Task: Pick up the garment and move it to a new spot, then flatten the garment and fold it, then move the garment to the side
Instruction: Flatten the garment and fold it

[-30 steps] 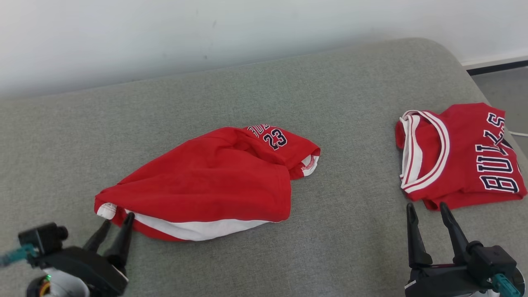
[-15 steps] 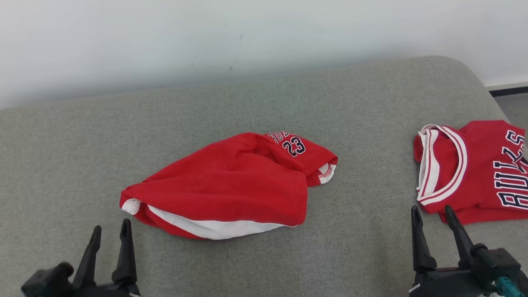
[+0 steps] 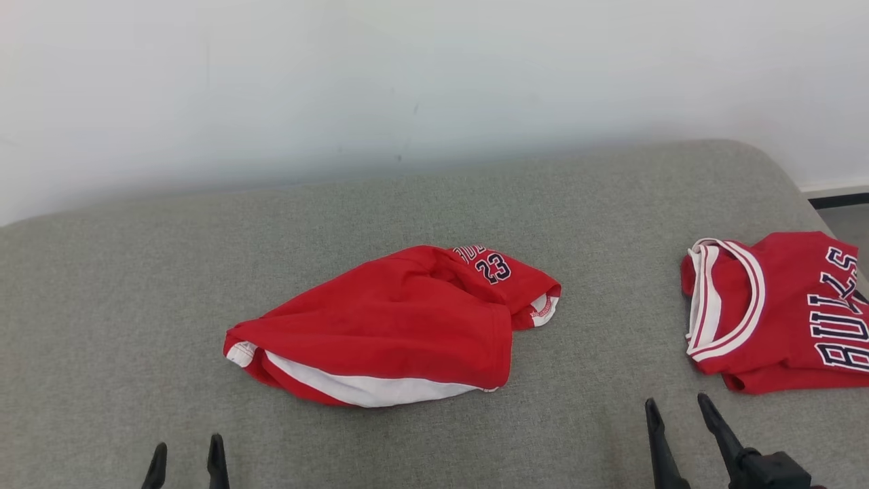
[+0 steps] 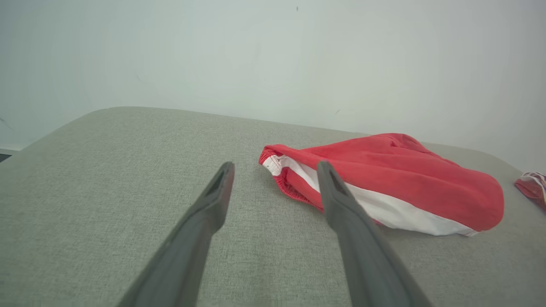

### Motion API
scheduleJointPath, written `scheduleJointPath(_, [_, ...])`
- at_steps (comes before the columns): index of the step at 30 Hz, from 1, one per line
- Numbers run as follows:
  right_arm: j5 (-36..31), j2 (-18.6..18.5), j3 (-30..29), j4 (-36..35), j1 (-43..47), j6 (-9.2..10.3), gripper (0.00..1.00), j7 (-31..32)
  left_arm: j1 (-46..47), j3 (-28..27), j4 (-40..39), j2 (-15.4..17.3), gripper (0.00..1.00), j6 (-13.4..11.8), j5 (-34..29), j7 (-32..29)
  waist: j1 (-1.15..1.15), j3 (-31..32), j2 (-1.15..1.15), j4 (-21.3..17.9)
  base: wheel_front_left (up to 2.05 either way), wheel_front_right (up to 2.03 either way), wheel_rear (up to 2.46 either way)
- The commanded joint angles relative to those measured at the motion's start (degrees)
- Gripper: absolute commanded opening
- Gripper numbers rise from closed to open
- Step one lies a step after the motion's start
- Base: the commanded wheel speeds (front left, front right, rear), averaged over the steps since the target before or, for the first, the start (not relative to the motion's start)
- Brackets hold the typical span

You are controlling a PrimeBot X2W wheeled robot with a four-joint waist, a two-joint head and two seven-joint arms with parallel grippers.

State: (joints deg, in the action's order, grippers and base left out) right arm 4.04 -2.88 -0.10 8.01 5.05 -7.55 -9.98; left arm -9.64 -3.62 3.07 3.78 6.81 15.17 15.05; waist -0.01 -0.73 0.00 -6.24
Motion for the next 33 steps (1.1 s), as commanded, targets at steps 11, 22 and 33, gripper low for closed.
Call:
scheduleJointPath(11, [0.92,0.0,1.52,1.3,1.42,0.16,1.0,-0.75,-1.77,-0.26,0.74,-0.89,1.0,0.65,-1.5,0.14,0.01,1.54,0.0,0.47,0.0,0.0,0.0])
scheduleJointPath(22, [1.11,0.0,1.42,1.15,0.58,0.16,1.0,-0.96,-1.31,0.68,1.36,-0.73,1.0,0.68,-0.44,0.14,0.01,1.02,0.0,0.81,0.0,0.0,0.0])
scheduleJointPath(33, [-0.44,-0.37,6.61,4.07,-4.19,0.16,1.0,3.09,2.45,1.69,5.96,0.5,1.0,0.63,0.64,0.14,0.01,-0.69,0.0,0.92,0.0,0.0,0.0])
